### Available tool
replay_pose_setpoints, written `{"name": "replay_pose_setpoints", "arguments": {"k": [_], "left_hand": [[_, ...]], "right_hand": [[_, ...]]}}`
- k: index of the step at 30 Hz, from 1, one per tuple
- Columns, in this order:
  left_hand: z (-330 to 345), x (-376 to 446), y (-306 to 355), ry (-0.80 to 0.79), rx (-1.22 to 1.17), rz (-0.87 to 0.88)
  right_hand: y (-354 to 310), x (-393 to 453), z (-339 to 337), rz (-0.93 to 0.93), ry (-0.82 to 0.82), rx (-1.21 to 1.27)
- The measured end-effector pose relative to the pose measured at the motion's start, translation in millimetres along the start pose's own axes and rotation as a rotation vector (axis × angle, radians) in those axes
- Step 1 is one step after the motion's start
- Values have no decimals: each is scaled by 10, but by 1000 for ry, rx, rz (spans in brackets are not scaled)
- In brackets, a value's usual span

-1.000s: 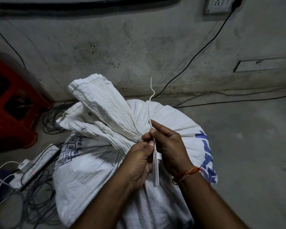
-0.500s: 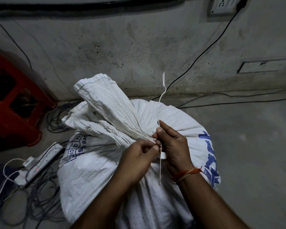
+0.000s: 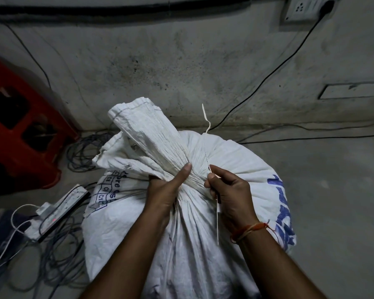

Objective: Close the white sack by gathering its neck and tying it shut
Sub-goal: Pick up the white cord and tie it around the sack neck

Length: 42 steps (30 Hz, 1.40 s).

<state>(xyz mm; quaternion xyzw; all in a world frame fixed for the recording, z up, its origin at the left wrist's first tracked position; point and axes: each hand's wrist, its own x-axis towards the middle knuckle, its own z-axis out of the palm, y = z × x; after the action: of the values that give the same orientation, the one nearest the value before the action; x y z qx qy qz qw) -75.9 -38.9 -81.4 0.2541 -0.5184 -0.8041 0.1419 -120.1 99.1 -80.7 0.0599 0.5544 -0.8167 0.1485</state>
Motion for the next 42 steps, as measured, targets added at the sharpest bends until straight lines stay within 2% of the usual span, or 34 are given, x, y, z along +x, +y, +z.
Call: {"name": "replay_pose_setpoints", "arguments": {"k": [3, 10, 14, 19, 21, 25, 27, 30, 32, 34, 38, 40, 42], "left_hand": [[92, 147, -98, 55, 15, 18], [75, 284, -175, 166, -76, -75], [52, 275, -132, 149, -75, -21], [-6, 284, -96, 91, 7, 35], [-59, 287, -90, 48, 11, 29], [-108, 299, -84, -1, 51, 79], [-114, 314, -80, -6, 107, 150], [-125, 340, -84, -96, 163, 217], [-147, 346, -78, -143, 241, 245], [-166, 339, -54, -128, 421, 322], [-275, 342, 38, 23, 931, 730], [-309, 296, 115, 52, 1093, 741], [-293, 227, 192, 99, 1186, 643]], "right_hand": [[30, -22, 20, 31, -20, 1], [56, -19, 65, 24, -45, -5], [36, 152, -16, -35, 33, -52], [111, 401, -22, -100, 81, -290], [139, 479, 61, -114, 11, -374], [124, 519, 204, -183, -230, -523], [112, 519, 229, -210, -278, -599], [101, 525, 231, -213, -278, -667], [90, 506, 222, -239, -279, -711], [72, 487, 215, -265, -286, -802], [31, 420, 208, -242, -313, -841], [47, 400, 181, -216, -319, -819], [42, 381, 173, -228, -323, -837]]}}
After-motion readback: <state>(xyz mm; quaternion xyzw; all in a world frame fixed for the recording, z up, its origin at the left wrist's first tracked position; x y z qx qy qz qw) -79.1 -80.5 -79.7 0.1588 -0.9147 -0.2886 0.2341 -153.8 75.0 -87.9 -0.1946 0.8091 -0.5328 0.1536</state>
